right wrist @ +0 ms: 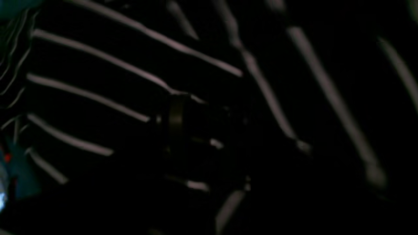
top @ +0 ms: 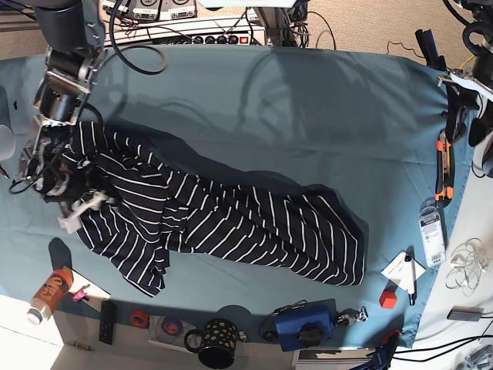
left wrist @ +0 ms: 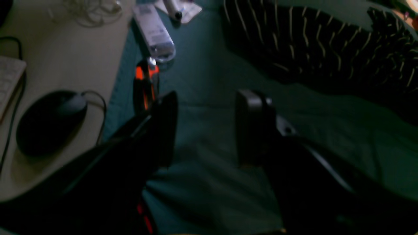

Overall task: Layout the t-shirt on the table in an organized manner, then fold the t-shirt properly
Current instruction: 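Grasp the shirt end with the left gripper and pull it outward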

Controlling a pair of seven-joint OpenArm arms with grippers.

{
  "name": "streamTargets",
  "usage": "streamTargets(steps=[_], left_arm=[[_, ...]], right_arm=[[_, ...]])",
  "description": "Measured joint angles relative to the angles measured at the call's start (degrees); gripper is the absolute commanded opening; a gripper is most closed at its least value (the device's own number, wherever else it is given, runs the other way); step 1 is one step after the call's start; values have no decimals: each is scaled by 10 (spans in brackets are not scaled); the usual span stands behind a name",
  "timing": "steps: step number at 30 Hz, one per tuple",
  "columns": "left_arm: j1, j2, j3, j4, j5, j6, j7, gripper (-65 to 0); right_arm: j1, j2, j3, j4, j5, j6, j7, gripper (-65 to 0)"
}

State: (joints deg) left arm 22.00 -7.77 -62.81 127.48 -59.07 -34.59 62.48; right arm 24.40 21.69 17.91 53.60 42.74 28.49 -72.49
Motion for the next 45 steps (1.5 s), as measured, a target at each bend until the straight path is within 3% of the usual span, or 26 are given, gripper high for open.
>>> streamTargets(steps=[2,6,7,10,21,28,31,34,37,40,42,45], left_arm=[[-2,0,0,0,0,0,0,-378],[-3,0,0,0,0,0,0,-378],[-3,0,0,0,0,0,0,-378],[-3,0,0,0,0,0,0,-378],[-3,0,0,0,0,0,0,-378],[-1,0,36,0,10,0,-2,-378],[-1,0,126,-1,81,2,-40,-378],[-2,0,230,-1,179,0,-131,-378],[-27,0,314,-2,274,28,-191,-378],[-79,-3,381,-14,370,73,-196,-378],[-109,-3,415,-46,396,101,-200,-378],[-144,-2,452,-116,407,96,-195,-378]], right_arm=[[1,-18,0,0,25,3,-10,-456],[0,-45,-1,0,28,31,-13,-636],[0,-47,-1,0,28,38,-12,-650],[-1,-49,-1,9,25,62,-14,-650],[-5,-49,9,243,43,66,-13,-650],[-5,-51,31,306,43,67,-40,-650],[-6,-53,79,306,37,67,-55,-650],[-5,-52,148,306,10,64,-57,-650],[-14,-38,191,306,7,65,-66,-650],[-43,-15,215,306,13,65,-67,-650],[-70,-2,231,306,42,65,-69,-650],[-102,12,256,306,87,65,-70,-650]])
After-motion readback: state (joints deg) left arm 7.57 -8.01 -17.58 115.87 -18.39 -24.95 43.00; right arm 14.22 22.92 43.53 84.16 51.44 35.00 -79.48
